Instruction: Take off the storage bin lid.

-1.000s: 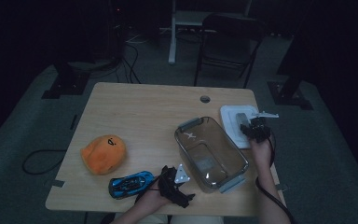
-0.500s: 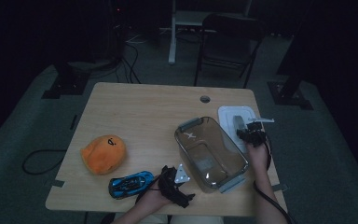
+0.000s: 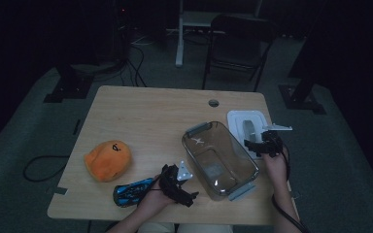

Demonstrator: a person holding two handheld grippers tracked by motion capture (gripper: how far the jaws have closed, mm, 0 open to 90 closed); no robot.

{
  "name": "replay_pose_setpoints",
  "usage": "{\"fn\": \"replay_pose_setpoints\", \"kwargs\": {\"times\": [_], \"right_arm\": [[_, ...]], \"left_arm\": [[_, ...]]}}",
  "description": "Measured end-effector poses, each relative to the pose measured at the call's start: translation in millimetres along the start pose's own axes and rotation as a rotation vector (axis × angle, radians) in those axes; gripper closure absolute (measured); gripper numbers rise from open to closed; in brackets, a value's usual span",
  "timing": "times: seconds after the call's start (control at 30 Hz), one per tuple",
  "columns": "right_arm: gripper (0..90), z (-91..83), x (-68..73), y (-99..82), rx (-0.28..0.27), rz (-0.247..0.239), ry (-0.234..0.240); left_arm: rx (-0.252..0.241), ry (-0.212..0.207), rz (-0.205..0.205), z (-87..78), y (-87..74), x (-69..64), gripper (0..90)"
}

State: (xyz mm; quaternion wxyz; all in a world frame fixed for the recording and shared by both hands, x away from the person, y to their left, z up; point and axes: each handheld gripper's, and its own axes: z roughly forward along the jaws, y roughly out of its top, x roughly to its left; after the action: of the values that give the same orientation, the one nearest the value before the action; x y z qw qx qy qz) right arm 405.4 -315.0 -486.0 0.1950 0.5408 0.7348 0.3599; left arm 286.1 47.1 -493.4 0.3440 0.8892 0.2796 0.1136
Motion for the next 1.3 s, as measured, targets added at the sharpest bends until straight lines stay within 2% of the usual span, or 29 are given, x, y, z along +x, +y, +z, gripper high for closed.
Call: {"fn": "replay_pose_setpoints", "kwargs": {"times": [0.1, 0.2, 0.3, 0.43, 0.57, 0.73, 0.83, 1.0, 1.1, 1.23, 1.3], "right_arm": [[12.7, -7.4, 4.1, -5.1, -0.003, -0.031, 0.039], [12.7, -11.0, 9.4, -12.0, 0.020, -0.072, 0.041], [12.8, -14.5, 11.7, -20.9, 0.022, -0.076, 0.066], [12.8, -17.6, 18.4, -32.5, 0.032, -0.090, 0.090], [13.6, -18.2, 28.4, -41.2, 0.041, -0.107, 0.124], [14.7, -19.2, 35.7, -46.7, 0.044, -0.097, 0.173], [13.8, -19.2, 43.3, -49.2, 0.060, -0.118, 0.210], [13.9, -23.7, 57.4, -52.5, 0.050, -0.150, 0.201], [13.8, -25.7, 62.9, -55.7, 0.050, -0.153, 0.220], [13.7, -27.7, 71.8, -60.8, 0.043, -0.159, 0.254], [13.7, -28.4, 77.6, -63.1, 0.043, -0.163, 0.272]], "left_arm": [[0.003, -0.005, -0.025, -1.3, 6.5, 9.7, 0.5], [0.005, 0.019, -0.021, -1.2, 13.9, 17.1, 0.5], [0.009, 0.023, -0.037, -0.9, 20.3, 26.9, 0.5], [0.017, 0.049, -0.021, 0.3, 27.8, 35.9, 0.6], [0.023, 0.057, -0.017, 2.9, 33.7, 43.4, 0.5], [0.037, 0.076, -0.013, 4.4, 33.5, 52.6, 0.5], [0.044, 0.090, -0.007, 3.0, 32.3, 58.5, 0.5], [0.051, 0.109, 0.006, -0.3, 30.8, 68.0, 0.5], [0.055, 0.117, 0.001, -0.7, 29.4, 76.3, 0.5], [0.071, 0.164, 0.009, 1.9, 28.9, 88.0, 0.5], [0.077, 0.168, 0.001, 3.6, 29.6, 95.6, 0.5]]}}
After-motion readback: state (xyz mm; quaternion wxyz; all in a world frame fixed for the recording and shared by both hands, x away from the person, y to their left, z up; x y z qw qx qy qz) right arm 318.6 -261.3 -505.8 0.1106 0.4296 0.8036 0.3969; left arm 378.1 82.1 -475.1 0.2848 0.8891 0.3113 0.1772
